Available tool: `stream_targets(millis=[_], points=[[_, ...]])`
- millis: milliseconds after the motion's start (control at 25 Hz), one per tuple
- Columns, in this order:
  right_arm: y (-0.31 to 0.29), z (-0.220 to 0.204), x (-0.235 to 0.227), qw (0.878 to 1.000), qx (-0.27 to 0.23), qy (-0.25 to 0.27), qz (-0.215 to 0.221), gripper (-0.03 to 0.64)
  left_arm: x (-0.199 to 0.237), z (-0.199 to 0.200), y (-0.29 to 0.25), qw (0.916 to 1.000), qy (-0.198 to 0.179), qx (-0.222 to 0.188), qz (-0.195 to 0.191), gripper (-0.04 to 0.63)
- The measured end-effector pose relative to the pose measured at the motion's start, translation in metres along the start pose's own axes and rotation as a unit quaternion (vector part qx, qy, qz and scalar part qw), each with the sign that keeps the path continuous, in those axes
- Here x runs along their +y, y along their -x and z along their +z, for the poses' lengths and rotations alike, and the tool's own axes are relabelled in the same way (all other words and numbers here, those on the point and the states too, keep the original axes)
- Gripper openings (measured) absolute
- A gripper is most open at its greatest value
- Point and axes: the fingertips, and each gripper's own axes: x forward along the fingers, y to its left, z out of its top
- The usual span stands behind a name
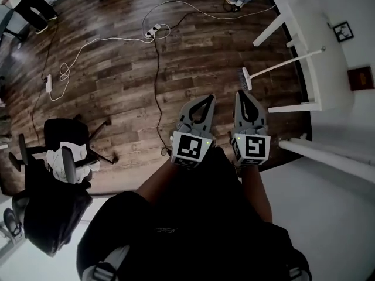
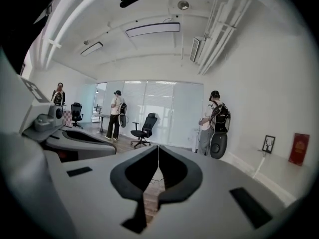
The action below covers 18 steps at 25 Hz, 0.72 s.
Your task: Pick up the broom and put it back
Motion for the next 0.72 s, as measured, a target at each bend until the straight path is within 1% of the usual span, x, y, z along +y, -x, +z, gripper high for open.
stream_targets(millis=[160, 320, 360, 440, 560, 640, 720], points=[[-0.017, 0.011, -0.023, 1.000, -0.009, 0.011, -0.003, 0.023, 0.002, 0.007, -0.023, 0.9999, 0.004, 0.005, -0.011, 0.002], [-0.031, 0.012, -0.064, 1.000, -0.019, 0.006, -0.023, 0.023, 0.005, 0.016, -0.057, 0.9999, 0.002, -0.007, -0.014, 0.002], [-0.033, 0.010, -0.075, 0.999, -0.022, -0.002, -0.028, 0.023, 0.002, 0.017, -0.065, 0.9999, -0.002, -0.005, -0.013, 0.002], [-0.041, 0.007, -0.098, 0.999, -0.030, -0.021, -0.033, 0.023, -0.007, 0.023, -0.086, 0.9996, -0.020, 0.004, -0.017, 0.002], [-0.061, 0.013, -0.129, 0.998, -0.043, -0.033, -0.032, 0.023, -0.019, 0.047, -0.130, 0.9979, -0.055, -0.005, -0.032, 0.002], [-0.072, 0.019, -0.149, 0.998, -0.046, -0.035, -0.031, 0.023, -0.025, 0.062, -0.159, 0.9976, -0.055, -0.012, -0.040, 0.002], [-0.076, 0.022, -0.178, 0.997, -0.049, -0.046, -0.036, 0.023, -0.037, 0.070, -0.188, 0.9972, -0.058, -0.010, -0.047, 0.002]])
